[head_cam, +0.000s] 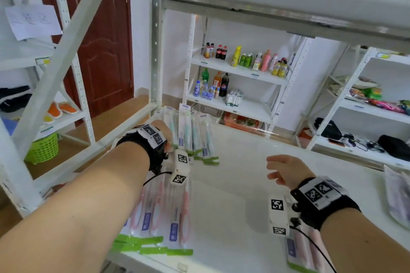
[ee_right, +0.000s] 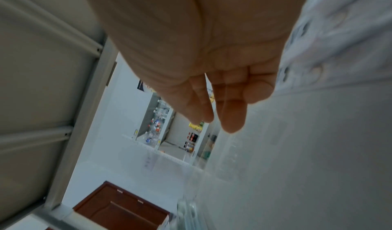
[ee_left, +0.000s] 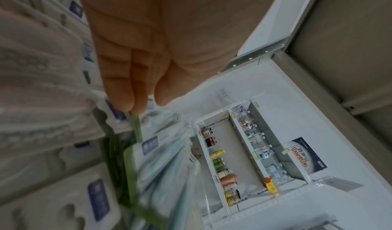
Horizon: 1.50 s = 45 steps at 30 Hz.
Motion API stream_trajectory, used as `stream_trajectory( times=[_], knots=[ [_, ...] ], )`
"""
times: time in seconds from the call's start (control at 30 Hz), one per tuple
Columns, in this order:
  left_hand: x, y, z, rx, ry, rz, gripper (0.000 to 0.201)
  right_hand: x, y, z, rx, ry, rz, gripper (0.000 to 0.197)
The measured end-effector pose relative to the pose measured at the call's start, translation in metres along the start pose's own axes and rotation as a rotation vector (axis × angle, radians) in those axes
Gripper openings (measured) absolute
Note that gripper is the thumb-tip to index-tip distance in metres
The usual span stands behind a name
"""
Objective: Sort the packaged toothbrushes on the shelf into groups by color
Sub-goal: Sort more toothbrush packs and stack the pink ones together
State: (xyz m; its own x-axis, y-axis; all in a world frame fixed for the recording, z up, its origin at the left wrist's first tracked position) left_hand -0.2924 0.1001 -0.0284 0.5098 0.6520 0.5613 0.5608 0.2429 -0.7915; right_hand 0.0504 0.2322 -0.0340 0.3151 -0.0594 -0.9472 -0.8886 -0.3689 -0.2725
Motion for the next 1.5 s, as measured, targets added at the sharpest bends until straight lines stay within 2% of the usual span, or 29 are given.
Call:
stream_trajectory(
  times=[0.03,0.1,0.17,0.27,0.4,0.5,0.57,0.77,0.9,1.13,1.3,1.4,1.43,1.5],
  knots=[
    [0.004,0.002,-0.003,-0.005,0.024,0.018,0.009,0.001,-0.007,-0.005,0.017,0.001,0.005,0.011],
    [0.015,0.006,-0.009,0.048,0.063,-0.012,0.03,0.003,-0.02,-0.016,0.041,0.003,0.004,0.011],
    [0.037,0.016,-0.03,0.022,0.124,-0.089,0.041,0.008,-0.033,-0.028,0.072,0.011,0.005,0.011],
    [0.073,0.043,-0.077,-0.148,0.205,-0.194,0.039,0.016,-0.052,-0.046,0.134,0.036,0.001,0.012],
    [0.11,0.099,-0.144,-0.387,0.257,-0.223,0.017,0.034,-0.075,-0.075,0.206,0.081,-0.08,0.017],
    [0.124,0.142,-0.174,-0.485,0.36,-0.087,0.022,0.047,-0.089,-0.096,0.207,0.138,-0.211,0.024],
    [0.129,0.164,-0.188,-0.521,0.412,0.03,0.013,0.056,-0.094,-0.108,0.201,0.19,-0.295,0.028],
    [0.139,0.192,-0.197,-0.432,0.51,0.269,0.037,0.064,-0.087,-0.125,0.143,0.202,-0.528,0.041],
    [0.146,0.2,-0.196,-0.379,0.515,0.328,0.036,0.068,-0.08,-0.128,0.135,0.215,-0.624,0.039],
    [0.151,0.216,-0.189,-0.337,0.416,0.297,0.047,0.06,-0.108,-0.123,-0.054,0.219,-0.686,0.018],
    [0.158,0.221,-0.195,-0.282,0.337,0.372,0.064,0.066,-0.137,-0.123,-0.034,0.248,-0.782,0.032],
    [0.158,0.224,-0.2,-0.215,0.3,0.421,0.089,0.073,-0.141,-0.12,-0.109,0.204,-0.771,0.035],
    [0.158,0.224,-0.202,-0.198,0.29,0.439,0.09,0.074,-0.141,-0.119,-0.12,0.187,-0.782,0.035],
    [0.159,0.224,-0.204,-0.201,0.27,0.465,0.069,0.078,-0.142,-0.117,-0.126,0.164,-0.801,0.037]
  ],
)
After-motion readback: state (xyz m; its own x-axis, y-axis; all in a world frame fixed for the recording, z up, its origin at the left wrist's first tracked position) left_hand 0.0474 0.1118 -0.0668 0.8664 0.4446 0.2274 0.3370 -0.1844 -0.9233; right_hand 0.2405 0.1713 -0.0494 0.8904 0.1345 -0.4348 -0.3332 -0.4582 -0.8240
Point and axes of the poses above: each hand's wrist, its own z-axis towards the middle knuckle, its own y-axis out of the palm, x = y × z, the point moved 3 cm from there along z, towards the middle knuckle, and after that the axes turned 11 degrees about z, right-handed, at the moved point
